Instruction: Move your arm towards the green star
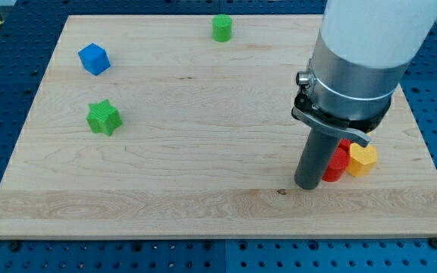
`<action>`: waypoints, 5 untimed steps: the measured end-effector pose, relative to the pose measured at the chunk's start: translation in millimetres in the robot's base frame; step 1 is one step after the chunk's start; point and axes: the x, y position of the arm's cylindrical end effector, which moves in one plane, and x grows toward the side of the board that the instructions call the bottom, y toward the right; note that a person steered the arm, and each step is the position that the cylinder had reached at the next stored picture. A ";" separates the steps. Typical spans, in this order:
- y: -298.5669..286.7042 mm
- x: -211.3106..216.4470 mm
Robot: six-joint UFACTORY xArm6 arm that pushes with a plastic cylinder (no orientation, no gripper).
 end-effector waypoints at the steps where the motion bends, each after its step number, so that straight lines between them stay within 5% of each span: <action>1: -3.8 12.4; 5: -44.3 58.4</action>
